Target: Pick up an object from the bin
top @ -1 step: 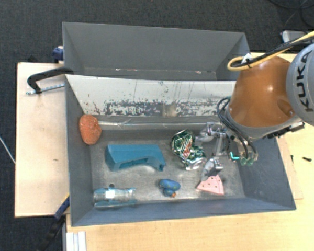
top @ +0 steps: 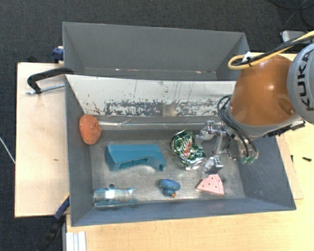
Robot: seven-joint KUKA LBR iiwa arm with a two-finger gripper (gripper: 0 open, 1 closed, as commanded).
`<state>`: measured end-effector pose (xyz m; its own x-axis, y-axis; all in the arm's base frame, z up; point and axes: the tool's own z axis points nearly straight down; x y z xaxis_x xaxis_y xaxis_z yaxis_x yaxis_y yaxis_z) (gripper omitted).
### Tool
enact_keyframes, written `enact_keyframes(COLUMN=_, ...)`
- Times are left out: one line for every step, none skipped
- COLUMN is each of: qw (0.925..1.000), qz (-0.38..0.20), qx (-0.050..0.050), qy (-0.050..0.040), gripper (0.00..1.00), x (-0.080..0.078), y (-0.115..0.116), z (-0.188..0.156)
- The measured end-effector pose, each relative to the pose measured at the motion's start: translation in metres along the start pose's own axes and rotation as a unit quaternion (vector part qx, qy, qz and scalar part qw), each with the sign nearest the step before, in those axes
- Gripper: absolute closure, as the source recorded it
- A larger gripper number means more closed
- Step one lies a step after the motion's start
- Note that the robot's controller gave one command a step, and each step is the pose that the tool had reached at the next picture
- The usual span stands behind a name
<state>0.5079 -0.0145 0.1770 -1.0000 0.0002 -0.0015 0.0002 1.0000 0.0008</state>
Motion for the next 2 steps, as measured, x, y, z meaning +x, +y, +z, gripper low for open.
enact_keyframes(qw=0.9986, qz=0.053, qx=0.0, qy=-0.0025, gripper=0.0, x=-0.032, y=-0.002, z=0.044)
enact_keyframes(qw=0.9805, qz=0.196, qx=0.001, qy=-0.0026, gripper=0.0, x=-0.053, y=-0.007, z=0.062)
